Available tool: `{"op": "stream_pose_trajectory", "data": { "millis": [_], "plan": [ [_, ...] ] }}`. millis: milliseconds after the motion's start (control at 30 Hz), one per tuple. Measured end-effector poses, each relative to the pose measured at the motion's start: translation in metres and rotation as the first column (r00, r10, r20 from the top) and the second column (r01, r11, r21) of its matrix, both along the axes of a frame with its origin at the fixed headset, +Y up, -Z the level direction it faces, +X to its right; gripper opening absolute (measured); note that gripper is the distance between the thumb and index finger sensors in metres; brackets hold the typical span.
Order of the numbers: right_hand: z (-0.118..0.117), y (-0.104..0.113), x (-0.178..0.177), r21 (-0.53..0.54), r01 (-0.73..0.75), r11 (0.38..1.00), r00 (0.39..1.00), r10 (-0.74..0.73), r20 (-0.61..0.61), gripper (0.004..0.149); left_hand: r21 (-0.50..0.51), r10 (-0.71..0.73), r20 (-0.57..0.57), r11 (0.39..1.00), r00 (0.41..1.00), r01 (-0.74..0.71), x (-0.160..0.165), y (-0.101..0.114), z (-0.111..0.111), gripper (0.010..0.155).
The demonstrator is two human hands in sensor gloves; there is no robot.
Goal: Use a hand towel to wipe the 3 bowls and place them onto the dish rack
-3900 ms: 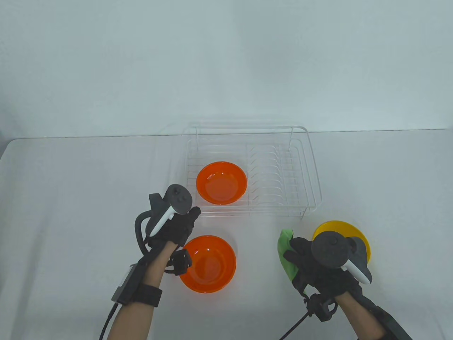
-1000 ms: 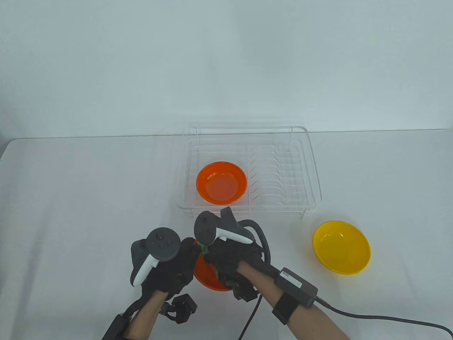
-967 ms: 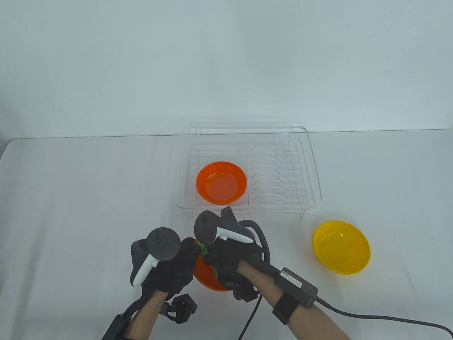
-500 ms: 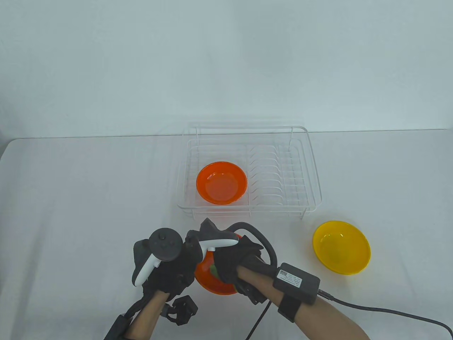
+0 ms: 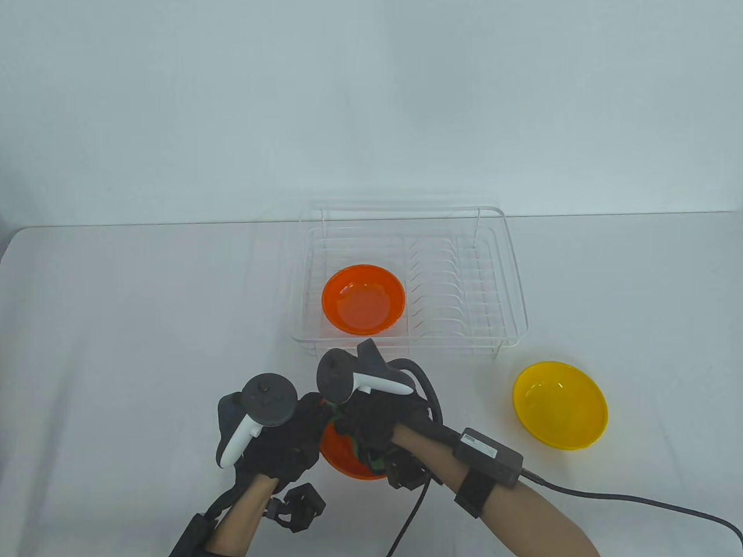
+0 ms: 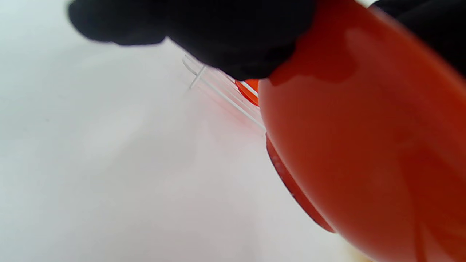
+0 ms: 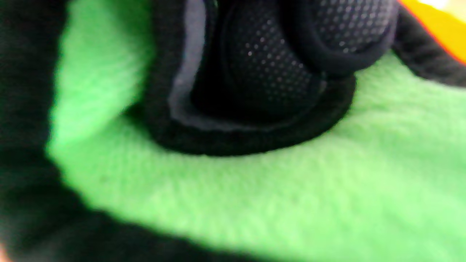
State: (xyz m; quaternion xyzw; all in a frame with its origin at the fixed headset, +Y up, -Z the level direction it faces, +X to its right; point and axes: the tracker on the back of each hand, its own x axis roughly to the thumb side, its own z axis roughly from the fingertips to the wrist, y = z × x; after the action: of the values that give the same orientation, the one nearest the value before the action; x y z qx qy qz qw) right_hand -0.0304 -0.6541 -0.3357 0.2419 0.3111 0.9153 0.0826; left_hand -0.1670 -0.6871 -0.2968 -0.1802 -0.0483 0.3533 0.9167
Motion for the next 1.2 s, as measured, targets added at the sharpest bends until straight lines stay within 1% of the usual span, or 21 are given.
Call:
{"op": "stream_pose_trajectory", "data": {
  "millis": [33,67,100,133,200,233,300,367,400,433,500,567,633,700,767,833,900,933,1000,1100,1200],
  "plan": [
    [-0.001,-0.001,0.0,-0.053,0.018,0.998,1.0,-0.018,-0.01,0.049,-0.003,0.001,0.0,1.0,1.0,-0.001,0.0,0.0,0.0,0.05],
    [-0.001,-0.002,-0.001,-0.081,0.023,0.996,1.0,-0.025,-0.019,0.049,-0.004,0.001,0.001,1.0,1.0,-0.001,0.0,0.0,0.0,0.05],
    [-0.002,-0.003,-0.002,-0.141,0.015,0.99,0.998,-0.022,-0.052,0.049,-0.005,-0.001,0.001,1.0,1.0,0.001,0.0,0.0,0.001,0.05],
    [-0.001,-0.004,-0.003,-0.169,0.008,0.986,0.998,-0.019,-0.066,0.049,-0.005,0.0,-0.002,1.0,1.0,0.0,0.0,0.0,0.001,0.049],
    [0.002,-0.005,-0.005,-0.253,-0.053,0.966,0.991,0.019,-0.135,0.048,-0.007,0.001,-0.007,1.0,1.0,-0.001,-0.001,0.0,0.001,0.049],
    [0.003,-0.005,-0.006,-0.259,-0.087,0.962,0.986,0.046,-0.159,0.048,-0.008,0.003,-0.007,1.0,1.0,-0.003,-0.002,0.0,0.001,0.049],
    [0.009,-0.003,-0.009,-0.195,-0.215,0.957,0.962,0.173,-0.211,0.048,-0.009,0.005,-0.005,1.0,1.0,-0.005,-0.002,0.0,0.001,0.049],
    [0.017,-0.003,-0.011,-0.052,-0.371,0.927,0.909,0.351,-0.226,0.047,-0.005,-0.01,0.008,1.0,1.0,0.01,0.0,0.001,0.001,0.049],
    [0.018,-0.003,-0.011,-0.019,-0.401,0.916,0.895,0.387,-0.223,0.047,-0.009,-0.01,0.016,1.0,1.0,0.01,0.0,0.001,0.001,0.049],
    [0.022,-0.003,-0.012,0.088,-0.483,0.871,0.85,0.49,-0.195,0.047,-0.01,-0.009,0.022,1.0,1.0,0.009,0.001,0.0,0.001,0.05],
    [0.022,-0.003,-0.011,0.196,-0.537,0.82,0.815,0.565,-0.129,0.047,-0.01,-0.005,0.026,1.0,1.0,0.005,0.002,0.001,0.002,0.05],
    [0.02,-0.002,-0.009,0.241,-0.54,0.807,0.82,0.568,-0.065,0.047,-0.003,-0.005,0.029,1.0,1.0,0.005,0.003,0.002,0.002,0.05],
    [0.017,0.001,-0.007,0.329,-0.474,0.817,0.863,0.505,-0.009,0.048,0.003,-0.003,0.025,1.0,1.0,0.003,0.002,0.002,0.001,0.05],
    [0.016,0.004,-0.005,0.358,-0.406,0.841,0.905,0.425,0.026,0.048,0.018,0.006,0.026,1.0,1.0,-0.006,0.0,0.002,0.001,0.05],
    [0.015,0.005,-0.003,0.328,-0.322,0.888,0.943,0.331,0.029,0.049,0.017,0.008,0.03,1.0,1.0,-0.008,0.0,0.002,0.0,0.05],
    [0.011,0.004,0.0,0.241,-0.193,0.951,0.981,0.191,0.033,0.049,0.021,0.003,0.031,1.0,1.0,-0.004,0.0,0.002,0.0,0.05],
    [0.008,0.003,0.003,0.149,-0.081,0.985,0.996,0.076,0.038,0.049,0.021,0.004,0.029,1.0,1.0,-0.005,-0.001,0.002,0.0,0.05],
    [0.007,0.001,0.006,0.085,-0.018,0.996,0.999,0.014,0.047,0.049,0.016,0.01,0.033,1.0,0.999,-0.011,-0.001,0.001,0.0,0.05],
    [0.005,-0.002,0.008,-0.051,0.053,0.997,0.998,-0.051,0.045,0.049,0.007,0.029,0.037,1.0,0.999,-0.029,0.0,0.0,0.0,0.05],
    [0.005,-0.007,0.009,-0.164,0.1,0.981,0.995,-0.095,0.043,0.049,0.002,0.024,0.037,1.0,0.999,-0.024,0.001,-0.001,0.0,0.05],
    [0.007,-0.009,0.008,-0.298,0.05,0.953,0.998,-0.061,-0.026,0.048,-0.01,0.023,0.036,1.0,0.999,-0.023,0.001,-0.001,0.001,0.05]
  ]
}}
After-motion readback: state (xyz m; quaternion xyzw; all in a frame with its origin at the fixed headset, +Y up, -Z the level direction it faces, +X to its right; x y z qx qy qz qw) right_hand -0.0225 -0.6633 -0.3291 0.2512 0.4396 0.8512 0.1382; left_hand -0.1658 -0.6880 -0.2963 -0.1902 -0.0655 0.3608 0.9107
